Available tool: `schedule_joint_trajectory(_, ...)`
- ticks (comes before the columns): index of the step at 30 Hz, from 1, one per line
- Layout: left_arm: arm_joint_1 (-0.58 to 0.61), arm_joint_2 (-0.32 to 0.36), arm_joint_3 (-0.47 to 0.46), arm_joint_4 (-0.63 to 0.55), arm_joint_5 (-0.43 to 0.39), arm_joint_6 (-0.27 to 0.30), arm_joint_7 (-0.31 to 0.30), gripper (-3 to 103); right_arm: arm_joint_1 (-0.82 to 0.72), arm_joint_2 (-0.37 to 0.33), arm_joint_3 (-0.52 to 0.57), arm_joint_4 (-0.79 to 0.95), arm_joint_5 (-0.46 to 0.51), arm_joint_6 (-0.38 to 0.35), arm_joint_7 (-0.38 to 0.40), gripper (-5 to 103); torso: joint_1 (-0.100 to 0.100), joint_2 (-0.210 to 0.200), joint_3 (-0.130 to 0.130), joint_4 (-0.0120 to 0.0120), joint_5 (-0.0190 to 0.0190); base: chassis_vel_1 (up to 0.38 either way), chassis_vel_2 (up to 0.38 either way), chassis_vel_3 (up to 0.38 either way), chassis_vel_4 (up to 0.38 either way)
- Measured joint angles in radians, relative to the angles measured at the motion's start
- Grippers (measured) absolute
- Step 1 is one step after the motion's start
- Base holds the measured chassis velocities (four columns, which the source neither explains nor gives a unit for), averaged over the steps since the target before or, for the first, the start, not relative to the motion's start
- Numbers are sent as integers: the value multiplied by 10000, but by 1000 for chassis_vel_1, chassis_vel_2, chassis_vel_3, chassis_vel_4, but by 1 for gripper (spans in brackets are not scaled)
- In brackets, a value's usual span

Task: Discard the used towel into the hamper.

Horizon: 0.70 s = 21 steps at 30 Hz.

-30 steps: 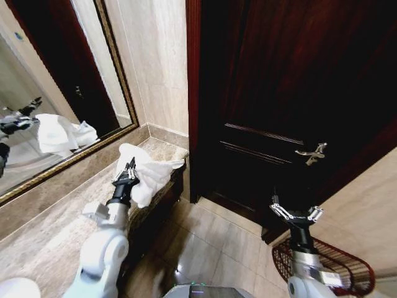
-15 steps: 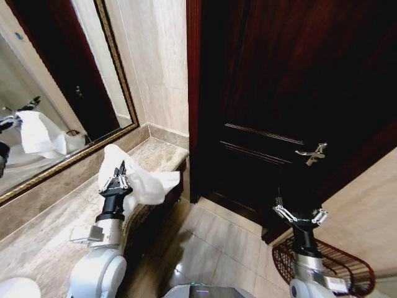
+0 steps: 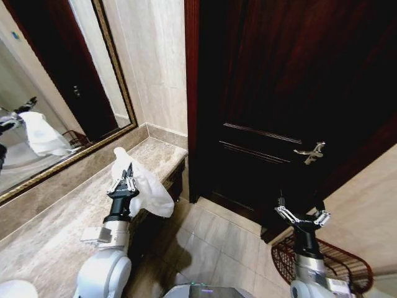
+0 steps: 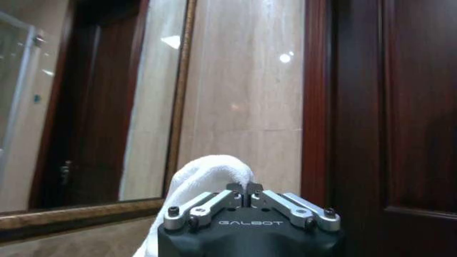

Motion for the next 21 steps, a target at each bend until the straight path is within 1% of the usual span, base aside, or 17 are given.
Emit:
schedule_joint_trajectory(9,-69,12,0,127,-1,2,115,2,45,0,-38,-58,-40,1,-44,100,-51,-113,-63,-1,1,-60,-75,-78,-76)
schedule_joint_trajectory(21,-217,158,-2,283,-25,5,223,2,48,0,-31,-60,-43,5,31,100,-119,-272,-150,-2,0,-122,-123,-110,-122)
